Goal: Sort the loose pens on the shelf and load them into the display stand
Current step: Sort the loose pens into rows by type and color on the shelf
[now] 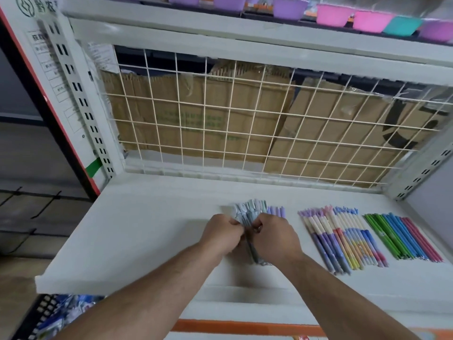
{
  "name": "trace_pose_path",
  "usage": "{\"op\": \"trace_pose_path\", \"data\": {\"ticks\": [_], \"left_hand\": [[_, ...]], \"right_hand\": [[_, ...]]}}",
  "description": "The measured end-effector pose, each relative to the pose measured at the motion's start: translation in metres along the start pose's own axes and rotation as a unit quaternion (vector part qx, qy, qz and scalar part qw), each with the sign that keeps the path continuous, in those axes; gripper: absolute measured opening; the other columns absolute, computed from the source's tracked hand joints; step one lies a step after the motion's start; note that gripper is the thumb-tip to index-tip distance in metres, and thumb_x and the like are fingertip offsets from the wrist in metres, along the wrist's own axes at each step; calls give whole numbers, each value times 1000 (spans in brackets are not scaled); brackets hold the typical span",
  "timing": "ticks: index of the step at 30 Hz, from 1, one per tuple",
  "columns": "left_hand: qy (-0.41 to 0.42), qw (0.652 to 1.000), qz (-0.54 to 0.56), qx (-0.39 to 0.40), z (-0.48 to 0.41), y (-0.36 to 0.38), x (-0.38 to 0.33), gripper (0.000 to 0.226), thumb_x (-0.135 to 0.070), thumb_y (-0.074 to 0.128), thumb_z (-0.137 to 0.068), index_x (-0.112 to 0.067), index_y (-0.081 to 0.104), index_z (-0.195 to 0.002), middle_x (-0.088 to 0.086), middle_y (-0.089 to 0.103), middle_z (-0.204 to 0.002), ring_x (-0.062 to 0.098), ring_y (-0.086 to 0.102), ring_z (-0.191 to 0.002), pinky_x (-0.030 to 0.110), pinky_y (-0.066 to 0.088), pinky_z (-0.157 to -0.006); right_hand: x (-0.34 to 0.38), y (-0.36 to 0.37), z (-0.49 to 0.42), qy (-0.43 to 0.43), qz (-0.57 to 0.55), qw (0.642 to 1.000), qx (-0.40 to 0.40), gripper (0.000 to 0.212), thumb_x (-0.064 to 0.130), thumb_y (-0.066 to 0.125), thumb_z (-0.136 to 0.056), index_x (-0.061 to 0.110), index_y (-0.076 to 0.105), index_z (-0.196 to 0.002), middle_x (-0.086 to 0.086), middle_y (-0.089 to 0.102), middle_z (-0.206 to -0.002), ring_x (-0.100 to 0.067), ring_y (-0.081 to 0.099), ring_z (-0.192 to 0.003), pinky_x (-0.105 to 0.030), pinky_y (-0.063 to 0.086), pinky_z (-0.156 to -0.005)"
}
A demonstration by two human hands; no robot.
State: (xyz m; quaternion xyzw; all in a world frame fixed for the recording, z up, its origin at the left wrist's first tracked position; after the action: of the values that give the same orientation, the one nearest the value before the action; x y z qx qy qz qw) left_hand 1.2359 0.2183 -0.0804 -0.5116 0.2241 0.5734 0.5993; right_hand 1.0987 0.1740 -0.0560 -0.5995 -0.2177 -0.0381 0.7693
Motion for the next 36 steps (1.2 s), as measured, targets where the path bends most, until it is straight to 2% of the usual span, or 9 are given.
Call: {"op": "trace_pose_path", "data": {"ticks": [3,6,14,17,19,23,25,27,36], "left_hand": [[-42,996,71,16,-4,10,5,18,-9,55,-76,-13,61,-59,11,54,-57,24,45,-51,21,27,-43],[-67,993,96,18,-5,12,9,22,-7,55,-82,-13,61,-61,8,49,-54,20,38,-45,19,23,-41],[-75,989,128,25,-8,12,11,20,-9,60,-85,-16,58,-66,5,48,-58,18,37,-46,20,23,-42],[-64,988,140,28,-7,10,9,18,-10,66,-87,-15,60,-71,5,52,-62,16,38,-45,19,23,-40],[-56,986,157,30,-5,9,6,12,-9,68,-87,-13,63,-77,8,55,-67,15,39,-45,20,23,-38],[-29,983,180,38,5,7,-11,14,-3,66,-87,-13,64,-78,8,59,-69,15,45,-47,21,23,-42],[-13,983,178,41,11,4,-22,15,-3,66,-87,-13,64,-76,5,62,-65,15,48,-47,21,25,-44],[9,985,168,44,16,3,-34,15,-5,67,-87,-13,63,-75,4,63,-65,15,50,-48,22,28,-45],[97,986,100,94,33,45,-80,13,-15,67,-91,-7,67,-81,-2,70,-68,10,58,-51,21,37,-48]], "right_hand": [[2,3,-4,1,-4,1000,-8,22,29,54,-92,24,64,-111,-10,36,-159,-25,23,-151,-39,27,-121],[8,1,-6,-12,-47,999,-14,21,23,53,-95,22,65,-112,-13,13,-166,-20,-10,-155,-29,0,-126],[16,-6,-1,-21,-100,995,1,12,21,55,-90,28,63,-85,-16,46,-152,-13,4,-155,-19,-18,-116],[13,-9,-1,-18,-99,995,-3,18,19,50,-95,22,66,-89,-15,58,-141,-17,23,-152,-27,-9,-124],[11,-14,-2,-11,-118,993,-11,17,19,51,-97,22,65,-89,-15,64,-131,-25,42,-141,-37,17,-124],[8,-30,4,-1,-194,981,-13,10,13,62,-91,20,68,-89,8,68,-85,-9,63,-84,-25,51,-93],[7,-39,7,4,-215,976,-22,10,12,64,-88,16,73,-87,8,68,-76,-4,59,-66,-13,50,-63],[5,-50,12,9,-232,972,-39,11,11,65,-87,15,75,-84,9,66,-67,-2,54,-54,-10,40,-48],[-41,-88,54,83,-296,947,-89,9,15,63,-90,14,67,-81,0,65,-61,-3,48,-39,-17,36,-39]]}}
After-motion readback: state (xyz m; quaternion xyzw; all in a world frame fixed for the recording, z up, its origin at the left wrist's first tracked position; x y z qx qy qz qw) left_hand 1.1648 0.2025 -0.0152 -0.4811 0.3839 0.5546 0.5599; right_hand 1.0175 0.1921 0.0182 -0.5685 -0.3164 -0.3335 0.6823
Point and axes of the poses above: each hand's wrist, its own z-axis away from the middle knuckle, its own y-axis out of the palm, x = y × z, the point moved 9 cm from there along -z, towards the middle knuckle
